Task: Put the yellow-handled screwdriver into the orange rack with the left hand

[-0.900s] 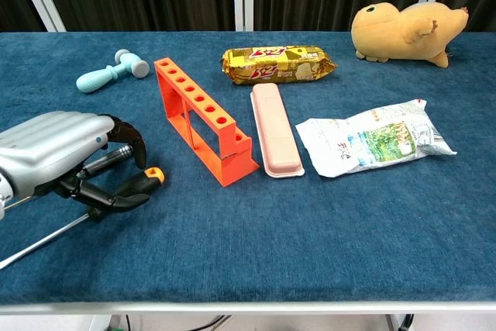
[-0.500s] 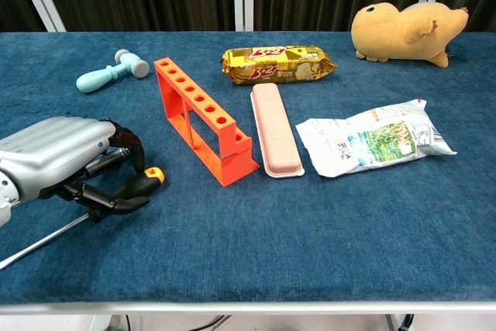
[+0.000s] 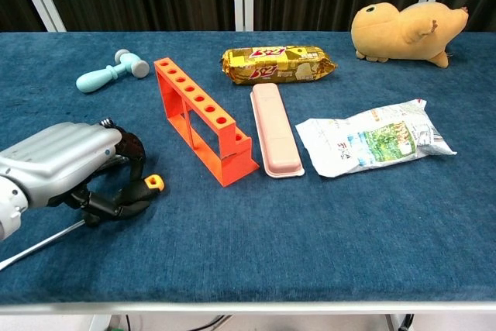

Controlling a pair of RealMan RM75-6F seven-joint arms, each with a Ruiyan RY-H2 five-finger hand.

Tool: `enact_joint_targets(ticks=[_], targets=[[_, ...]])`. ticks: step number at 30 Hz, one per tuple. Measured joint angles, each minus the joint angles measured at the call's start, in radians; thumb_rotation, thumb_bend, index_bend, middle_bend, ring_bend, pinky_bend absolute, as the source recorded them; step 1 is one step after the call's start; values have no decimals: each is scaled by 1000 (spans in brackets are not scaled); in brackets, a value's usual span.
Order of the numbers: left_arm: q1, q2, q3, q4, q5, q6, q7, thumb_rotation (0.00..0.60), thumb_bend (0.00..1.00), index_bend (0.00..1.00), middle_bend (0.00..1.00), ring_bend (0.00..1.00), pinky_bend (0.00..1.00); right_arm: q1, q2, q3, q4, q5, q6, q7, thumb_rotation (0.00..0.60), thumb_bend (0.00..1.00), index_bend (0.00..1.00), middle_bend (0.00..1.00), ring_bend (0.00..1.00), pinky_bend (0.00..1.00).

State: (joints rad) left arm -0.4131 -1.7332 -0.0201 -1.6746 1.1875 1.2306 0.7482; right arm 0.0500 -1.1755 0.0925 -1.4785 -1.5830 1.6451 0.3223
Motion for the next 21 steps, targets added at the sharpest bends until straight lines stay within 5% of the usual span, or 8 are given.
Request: enact_joint_targets(ticks=[11, 21], targets=[[12, 23, 5, -75, 64, 52, -27, 575, 319, 622, 305, 177, 299, -1, -2, 3, 4, -3, 7, 7, 600, 356, 0, 0, 0, 0], [42, 179, -28, -336, 131, 123, -167, 572, 336, 625, 314, 178, 292, -3, -2, 3, 6, -7, 14, 18, 600, 357, 0, 0, 0, 0]])
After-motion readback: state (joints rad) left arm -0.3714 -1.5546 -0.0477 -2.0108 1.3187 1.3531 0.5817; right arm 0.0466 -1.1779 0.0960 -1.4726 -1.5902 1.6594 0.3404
